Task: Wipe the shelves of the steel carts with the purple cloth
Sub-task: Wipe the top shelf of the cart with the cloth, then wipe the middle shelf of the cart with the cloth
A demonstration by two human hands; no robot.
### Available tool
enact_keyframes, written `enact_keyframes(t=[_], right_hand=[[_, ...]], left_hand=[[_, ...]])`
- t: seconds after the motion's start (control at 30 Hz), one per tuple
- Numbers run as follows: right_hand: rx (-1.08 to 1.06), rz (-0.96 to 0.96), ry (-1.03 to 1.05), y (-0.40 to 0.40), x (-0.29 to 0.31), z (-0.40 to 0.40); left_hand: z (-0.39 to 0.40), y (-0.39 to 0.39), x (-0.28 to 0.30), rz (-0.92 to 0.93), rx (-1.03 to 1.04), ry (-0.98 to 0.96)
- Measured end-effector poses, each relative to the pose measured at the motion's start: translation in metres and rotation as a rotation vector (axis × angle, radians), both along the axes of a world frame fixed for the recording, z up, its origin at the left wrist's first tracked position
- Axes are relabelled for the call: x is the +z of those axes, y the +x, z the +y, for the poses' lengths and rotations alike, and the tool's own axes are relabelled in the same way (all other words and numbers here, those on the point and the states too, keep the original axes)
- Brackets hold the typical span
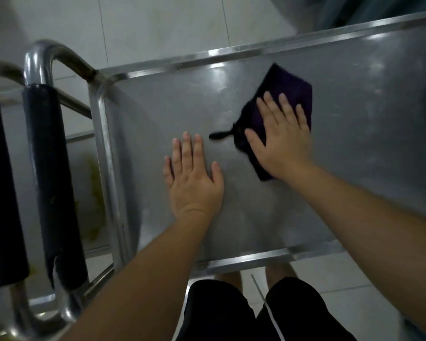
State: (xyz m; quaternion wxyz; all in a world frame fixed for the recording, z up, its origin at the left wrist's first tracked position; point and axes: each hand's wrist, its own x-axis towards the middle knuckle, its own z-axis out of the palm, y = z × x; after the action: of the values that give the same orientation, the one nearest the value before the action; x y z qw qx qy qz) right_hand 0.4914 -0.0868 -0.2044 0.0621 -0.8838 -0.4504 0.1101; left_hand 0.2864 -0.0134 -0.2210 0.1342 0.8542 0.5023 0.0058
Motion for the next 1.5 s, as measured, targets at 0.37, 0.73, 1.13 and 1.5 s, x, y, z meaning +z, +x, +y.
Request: enact_keyframes(t=[0.37, 0.73, 1.13, 1.5], right_hand=[[0.150, -0.049, 0.099, -0.136, -0.003, -0.197], [0.319, -0.169, 0.116, -0.124, 0.029, -0.183], [0.322, 0.025, -0.177, -0.134, 0.075, -0.254], [0.195, 0.374, -0.528, -0.174, 0.073, -0.357]], left_hand=[[0.001, 0.002, 0.014, 0.063, -0.028, -0.102], [-0.015, -0.012, 0.064, 0.143, -0.157, -0.222], [-0.190, -0.106, 0.102, 0.146, -0.072, -0.237], [-0.300, -0.165, 0.117, 0.305, -0.085, -0.414]])
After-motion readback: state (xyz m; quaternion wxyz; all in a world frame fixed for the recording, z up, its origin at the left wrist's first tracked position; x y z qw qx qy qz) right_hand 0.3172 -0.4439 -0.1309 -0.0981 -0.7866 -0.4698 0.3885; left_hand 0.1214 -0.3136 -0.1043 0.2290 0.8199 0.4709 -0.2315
